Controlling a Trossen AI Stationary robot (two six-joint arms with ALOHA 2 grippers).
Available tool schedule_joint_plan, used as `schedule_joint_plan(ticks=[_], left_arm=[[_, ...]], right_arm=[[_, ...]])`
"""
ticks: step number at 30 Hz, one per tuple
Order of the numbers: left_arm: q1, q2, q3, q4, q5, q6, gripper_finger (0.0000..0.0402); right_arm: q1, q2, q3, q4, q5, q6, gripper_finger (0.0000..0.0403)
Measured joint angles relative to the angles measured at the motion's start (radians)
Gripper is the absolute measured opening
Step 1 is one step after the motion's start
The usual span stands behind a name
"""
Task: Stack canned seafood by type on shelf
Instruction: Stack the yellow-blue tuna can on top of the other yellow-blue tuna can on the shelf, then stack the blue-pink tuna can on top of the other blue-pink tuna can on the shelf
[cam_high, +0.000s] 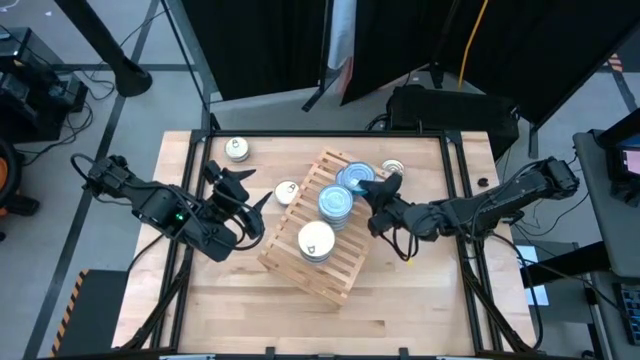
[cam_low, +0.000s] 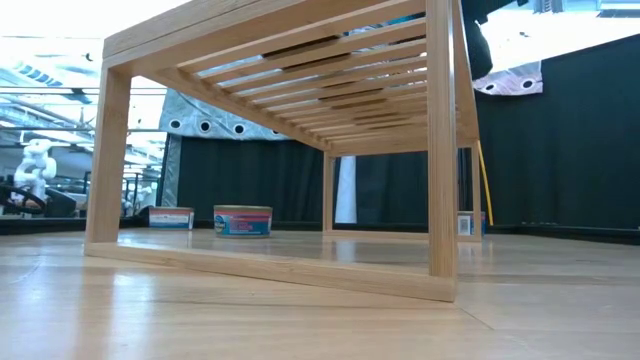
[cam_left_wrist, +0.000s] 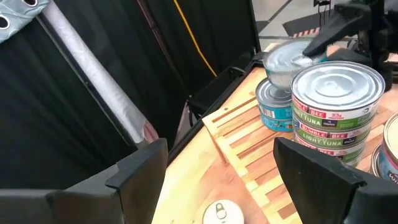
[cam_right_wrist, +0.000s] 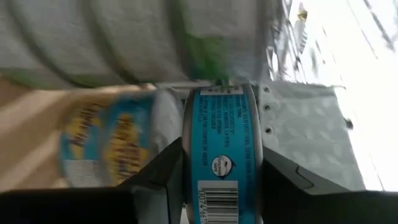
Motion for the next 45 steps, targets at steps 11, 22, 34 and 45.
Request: schedule_joint_plan(ticks=[11, 22, 34, 45], left_arm=[[0.0, 0.0, 0.0, 0.007, 0.0, 0.0, 0.0301], [0.0, 0.0, -0.066, 0.032, -0.021, 0.0, 0.0301], [0.0, 0.001, -0.081, 0.074, -0.053, 0.009, 0.0301], [0.0, 0.001, -0.081, 0.074, -0.053, 0.009, 0.0301]], right_arm=[[-0.032, -0.018, 0.0, -0.045, -0.07, 0.075, 0.02], [-0.087, -0.144, 0.0, -0.136, -0.272, 0.22, 0.0316], [-0.206, -0.155, 0.001, -0.177, -0.53, 0.339, 0.0334], [-0.307, -0.18, 0.001, -0.171, -0.795, 0.512, 0.0334]])
